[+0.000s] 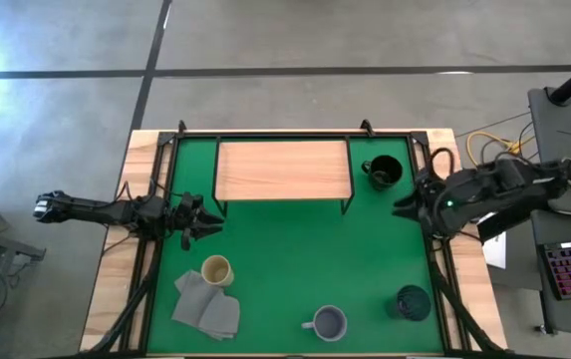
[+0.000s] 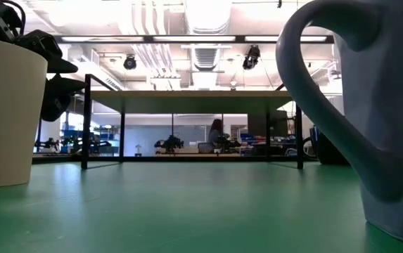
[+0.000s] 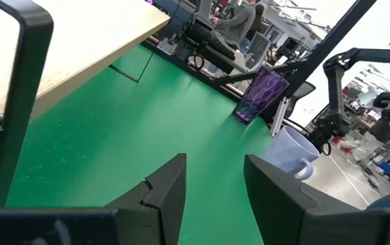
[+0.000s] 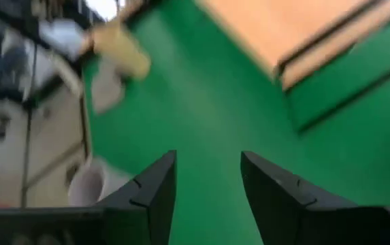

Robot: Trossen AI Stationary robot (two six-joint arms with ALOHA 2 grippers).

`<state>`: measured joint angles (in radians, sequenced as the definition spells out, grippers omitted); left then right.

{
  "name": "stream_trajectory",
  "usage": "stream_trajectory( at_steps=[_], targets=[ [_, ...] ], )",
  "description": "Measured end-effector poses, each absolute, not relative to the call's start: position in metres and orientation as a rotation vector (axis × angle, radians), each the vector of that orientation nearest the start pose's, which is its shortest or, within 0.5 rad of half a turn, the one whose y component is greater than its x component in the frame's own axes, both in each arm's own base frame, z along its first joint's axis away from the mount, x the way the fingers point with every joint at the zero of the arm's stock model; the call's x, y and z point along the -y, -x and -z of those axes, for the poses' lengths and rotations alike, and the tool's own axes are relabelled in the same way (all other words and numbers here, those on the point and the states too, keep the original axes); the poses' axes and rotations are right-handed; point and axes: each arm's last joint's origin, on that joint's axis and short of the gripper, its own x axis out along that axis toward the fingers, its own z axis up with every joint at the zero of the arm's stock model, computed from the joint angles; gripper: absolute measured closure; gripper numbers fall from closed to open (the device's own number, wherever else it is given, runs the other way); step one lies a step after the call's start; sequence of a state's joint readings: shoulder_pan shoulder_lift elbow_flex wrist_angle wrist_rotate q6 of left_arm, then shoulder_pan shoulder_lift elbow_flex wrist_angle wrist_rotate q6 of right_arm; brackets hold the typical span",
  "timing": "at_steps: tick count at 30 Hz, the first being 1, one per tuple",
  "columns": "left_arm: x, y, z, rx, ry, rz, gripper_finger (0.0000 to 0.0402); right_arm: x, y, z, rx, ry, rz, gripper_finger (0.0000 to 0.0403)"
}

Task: Stack small to large cups/mugs on shelf
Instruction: Put the purple cup on the shelf

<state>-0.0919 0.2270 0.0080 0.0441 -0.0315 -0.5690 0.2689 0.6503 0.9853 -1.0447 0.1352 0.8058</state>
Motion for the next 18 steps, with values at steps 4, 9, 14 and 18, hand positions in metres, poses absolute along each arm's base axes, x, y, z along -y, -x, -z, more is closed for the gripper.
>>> stream_trajectory(
  at_steps=[4, 9, 14, 18],
  targets=[
    [0.009, -0.11, -0.151, -0.187, 0.557, 0.01, 0.0268, -0.029, -0.097, -0.336, -0.904, -0.672, 0.141, 0.0241],
    [0.009, -0.11, -0.151, -0.188, 0.557, 0.012, 0.0268, -0.042, -0.101, -0.341, -1.095, -0.661, 0.172, 0.0241],
    [0.009, -0.11, -0.151, -0.188, 0.557, 0.011, 0.0268, -0.059, -0.102, -0.358, -1.175, -0.691, 0.195, 0.0241],
    [0.009, -0.11, -0.151, -0.188, 0.557, 0.011, 0.0268, -0.076, -0.101, -0.366, -1.255, -0.684, 0.269, 0.0241]
  ],
)
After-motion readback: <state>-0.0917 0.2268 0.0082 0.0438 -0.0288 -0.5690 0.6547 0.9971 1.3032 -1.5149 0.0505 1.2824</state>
